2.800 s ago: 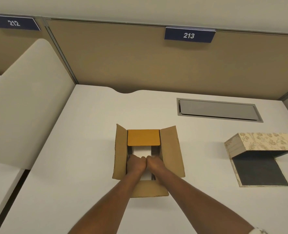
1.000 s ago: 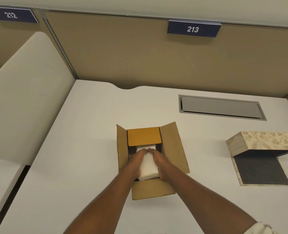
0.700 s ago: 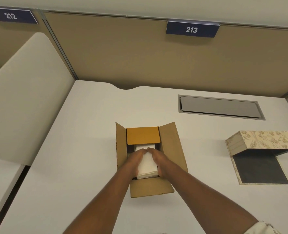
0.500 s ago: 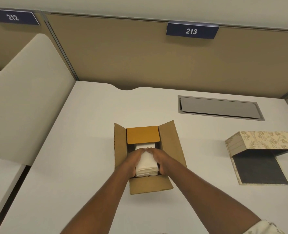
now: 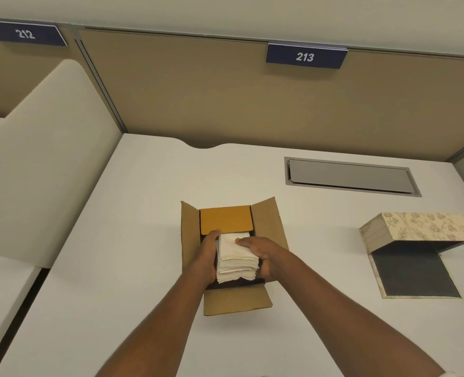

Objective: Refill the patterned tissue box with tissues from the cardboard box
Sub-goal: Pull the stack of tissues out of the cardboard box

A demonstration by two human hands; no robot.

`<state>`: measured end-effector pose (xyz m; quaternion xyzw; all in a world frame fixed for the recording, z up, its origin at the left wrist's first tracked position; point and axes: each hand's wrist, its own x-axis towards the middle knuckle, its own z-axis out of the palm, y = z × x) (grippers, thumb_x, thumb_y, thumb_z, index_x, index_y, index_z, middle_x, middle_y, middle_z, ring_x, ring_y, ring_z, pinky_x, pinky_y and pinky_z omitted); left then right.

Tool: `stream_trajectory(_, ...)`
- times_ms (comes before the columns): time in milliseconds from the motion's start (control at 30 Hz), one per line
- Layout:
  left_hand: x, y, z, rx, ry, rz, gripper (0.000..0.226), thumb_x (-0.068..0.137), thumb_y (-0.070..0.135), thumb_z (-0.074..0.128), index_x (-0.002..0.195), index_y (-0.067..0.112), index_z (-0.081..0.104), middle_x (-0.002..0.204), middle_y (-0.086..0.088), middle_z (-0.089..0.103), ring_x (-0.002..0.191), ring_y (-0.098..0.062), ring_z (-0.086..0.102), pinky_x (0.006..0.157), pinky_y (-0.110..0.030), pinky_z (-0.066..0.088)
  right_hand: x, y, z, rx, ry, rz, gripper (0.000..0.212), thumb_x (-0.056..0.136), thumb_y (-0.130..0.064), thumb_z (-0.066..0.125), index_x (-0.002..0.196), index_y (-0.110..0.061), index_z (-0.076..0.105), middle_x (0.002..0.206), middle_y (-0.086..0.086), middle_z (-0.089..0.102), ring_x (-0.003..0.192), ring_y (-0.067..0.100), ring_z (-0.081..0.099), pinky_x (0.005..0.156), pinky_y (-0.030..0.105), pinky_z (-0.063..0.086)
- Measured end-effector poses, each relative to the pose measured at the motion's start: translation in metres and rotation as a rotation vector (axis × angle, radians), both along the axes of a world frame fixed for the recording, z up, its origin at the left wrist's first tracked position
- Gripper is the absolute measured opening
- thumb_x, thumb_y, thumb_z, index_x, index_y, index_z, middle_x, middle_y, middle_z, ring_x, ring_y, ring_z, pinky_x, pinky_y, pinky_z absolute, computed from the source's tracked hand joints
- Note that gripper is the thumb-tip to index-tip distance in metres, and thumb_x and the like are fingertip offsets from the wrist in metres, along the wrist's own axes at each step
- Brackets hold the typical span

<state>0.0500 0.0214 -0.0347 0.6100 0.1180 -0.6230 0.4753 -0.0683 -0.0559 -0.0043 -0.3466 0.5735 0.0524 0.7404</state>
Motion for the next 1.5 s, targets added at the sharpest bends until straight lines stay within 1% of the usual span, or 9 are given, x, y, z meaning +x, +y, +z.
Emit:
stream_trajectory(233, -0.010, 0.000, 0.025, -0.014, -0.164, -0.052, 0.048, 0.091, 0.056, 0.054, 0.117, 0.019, 0.068, 0.108, -0.011, 0.074, 0.103, -0.034, 0.067, 0.100, -0.047, 0.051, -0.027, 0.000, 0.027, -0.005, -0.036, -0.010, 0.042, 0.089, -0.029, 0.076, 0.121, -0.006, 0.061, 0.115, 0.025, 0.072, 0.101, 0.042, 0.070, 0.093, 0.055, 0.055)
stream_trajectory(500, -0.018, 0.025, 0.075, -0.102, -0.835, -0.376, 0.042, 0.096, 0.060, 0.048, 0.119, 0.027, 0.059, 0.113, 0.009, 0.065, 0.099, -0.008, 0.060, 0.080, -0.032, 0.047, -0.089, 0.001, 0.077, -0.059, -0.154, -0.095, 0.053, 0.080, -0.032, 0.082, 0.121, -0.004, 0.065, 0.104, 0.020, 0.076, 0.085, 0.034, 0.073, 0.072, 0.040, 0.060)
stream_trajectory(600, -0.014, 0.049, 0.087, -0.221, -1.119, -0.484, 0.055, 0.088, 0.064, 0.057, 0.128, 0.027, 0.058, 0.129, 0.009, 0.059, 0.117, -0.010, 0.056, 0.096, -0.034, 0.047, -0.114, 0.001, 0.085, -0.114, -0.228, -0.156, 0.051, 0.077, -0.034, 0.079, 0.117, -0.005, 0.069, 0.097, 0.015, 0.078, 0.076, 0.028, 0.075, 0.066, 0.037, 0.058)
stream_trajectory(700, -0.011, 0.074, 0.086, -0.128, -1.449, -0.813, 0.098, 0.066, 0.090, 0.049, 0.145, 0.033, 0.041, 0.155, 0.000, 0.033, 0.147, -0.022, 0.026, 0.119, -0.045, 0.024, -0.131, 0.003, 0.091, -0.180, -0.316, -0.259, 0.042, 0.081, -0.036, 0.071, 0.114, -0.010, 0.070, 0.093, 0.012, 0.078, 0.078, 0.027, 0.075, 0.070, 0.039, 0.059)
stream_trajectory(800, -0.010, 0.093, 0.079, 0.037, -1.427, -1.059, 0.143, 0.040, 0.106, 0.043, 0.159, 0.036, 0.004, 0.164, -0.008, -0.029, 0.149, -0.032, -0.030, 0.121, -0.056, -0.012, -0.139, -0.001, 0.082, -0.209, -0.404, -0.418, 0.042, 0.085, -0.035, 0.067, 0.121, -0.013, 0.068, 0.105, 0.013, 0.076, 0.095, 0.031, 0.072, 0.083, 0.049, 0.057)
stream_trajectory(967, -0.012, 0.107, 0.069, 0.177, -1.332, -1.330, 0.170, 0.022, 0.108, 0.046, 0.157, 0.027, -0.019, 0.143, -0.017, -0.057, 0.142, -0.045, -0.036, 0.120, -0.058, -0.013, -0.138, -0.008, 0.051, -0.218, -0.451, -0.609, 0.046, 0.093, -0.032, 0.063, 0.134, -0.012, 0.062, 0.135, 0.017, 0.064, 0.116, 0.035, 0.065, 0.089, 0.048, 0.054)
stream_trajectory(1067, -0.011, 0.112, 0.063, 0.177, -1.371, -1.314, 0.167, 0.030, 0.105, 0.048, 0.159, 0.018, -0.011, 0.148, -0.020, -0.052, 0.152, -0.041, -0.013, 0.125, -0.049, 0.000, -0.135, -0.006, 0.034, -0.197, -0.446, -0.588, 0.049, 0.092, -0.033, 0.065, 0.136, -0.012, 0.060, 0.134, 0.018, 0.064, 0.118, 0.036, 0.064, 0.088, 0.048, 0.056)
stream_trajectory(1200, -0.006, 0.115, 0.061, 0.075, -1.475, -1.164, 0.122, 0.057, 0.093, 0.052, 0.150, 0.020, 0.024, 0.166, -0.014, -0.018, 0.137, -0.030, 0.043, 0.110, -0.035, 0.040, -0.133, -0.001, 0.021, -0.195, -0.418, -0.556, 0.054, 0.088, -0.035, 0.071, 0.136, -0.011, 0.061, 0.133, 0.019, 0.065, 0.123, 0.039, 0.061, 0.097, 0.052, 0.053)
stream_trajectory(1500, 0.004, 0.100, 0.043, 0.052, -1.629, -0.891, 0.058, 0.082, 0.046, 0.072, 0.123, 0.006, 0.061, 0.130, -0.015, 0.050, 0.101, -0.031, 0.063, 0.076, -0.036, 0.056, -0.132, 0.001, 0.016, -0.196, -0.392, -0.528, 0.079, 0.069, -0.043, 0.083, 0.138, -0.012, 0.058, 0.135, 0.022, 0.063, 0.125, 0.044, 0.058, 0.094, 0.052, 0.055)
